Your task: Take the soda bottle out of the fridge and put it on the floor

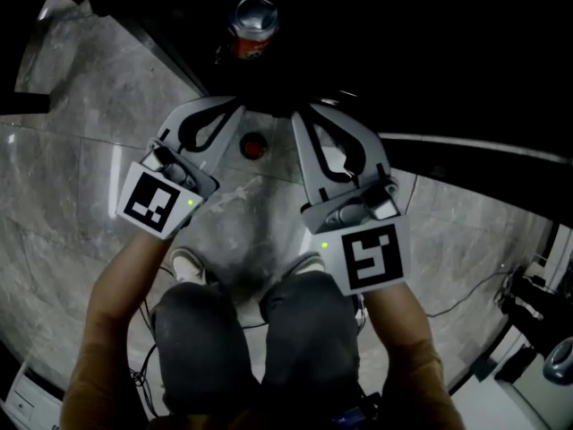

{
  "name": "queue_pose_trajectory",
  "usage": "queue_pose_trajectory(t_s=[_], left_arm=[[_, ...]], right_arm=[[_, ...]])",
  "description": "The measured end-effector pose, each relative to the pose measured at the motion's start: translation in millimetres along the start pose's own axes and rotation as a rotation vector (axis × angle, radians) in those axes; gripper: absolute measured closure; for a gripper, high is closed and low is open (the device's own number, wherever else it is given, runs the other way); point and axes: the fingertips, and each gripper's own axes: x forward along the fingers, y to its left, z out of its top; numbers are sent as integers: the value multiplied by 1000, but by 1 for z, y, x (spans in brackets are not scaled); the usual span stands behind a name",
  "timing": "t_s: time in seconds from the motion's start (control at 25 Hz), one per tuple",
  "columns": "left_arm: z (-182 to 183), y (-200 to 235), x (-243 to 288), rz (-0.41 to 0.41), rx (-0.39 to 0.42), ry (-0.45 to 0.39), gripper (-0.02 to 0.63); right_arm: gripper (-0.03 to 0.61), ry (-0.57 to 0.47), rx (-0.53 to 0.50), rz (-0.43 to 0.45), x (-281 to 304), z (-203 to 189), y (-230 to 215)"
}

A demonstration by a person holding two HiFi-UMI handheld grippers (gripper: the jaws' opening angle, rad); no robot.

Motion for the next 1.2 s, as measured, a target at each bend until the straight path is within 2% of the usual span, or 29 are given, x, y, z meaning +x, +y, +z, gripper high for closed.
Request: queue_pose_trajectory(t_s=[0.08, 0.2, 0.4, 0.56, 0.72, 0.96, 1.2], left_arm=[[16, -4, -6, 8, 13, 2, 612], [31, -15, -15, 11, 34, 53, 612], [63, -19, -33, 77, -49, 85, 612], [100, -27, -44, 102, -39, 78, 612], [138, -50, -52, 75, 27, 82, 612], [180, -69, -92, 114, -17, 92, 612], [247, -86, -108, 142, -24, 99, 612]], right_arm=[[577, 3, 32, 5, -3, 11, 5], [577, 20, 66, 1, -10, 28, 13], [577, 87, 56, 30, -27, 58, 25], [577, 80, 78, 2, -41, 91, 21], [577, 80, 60, 21, -50, 110, 33], [577, 131, 55, 53, -66, 146, 64], [577, 160, 26, 45, -98, 206, 53]])
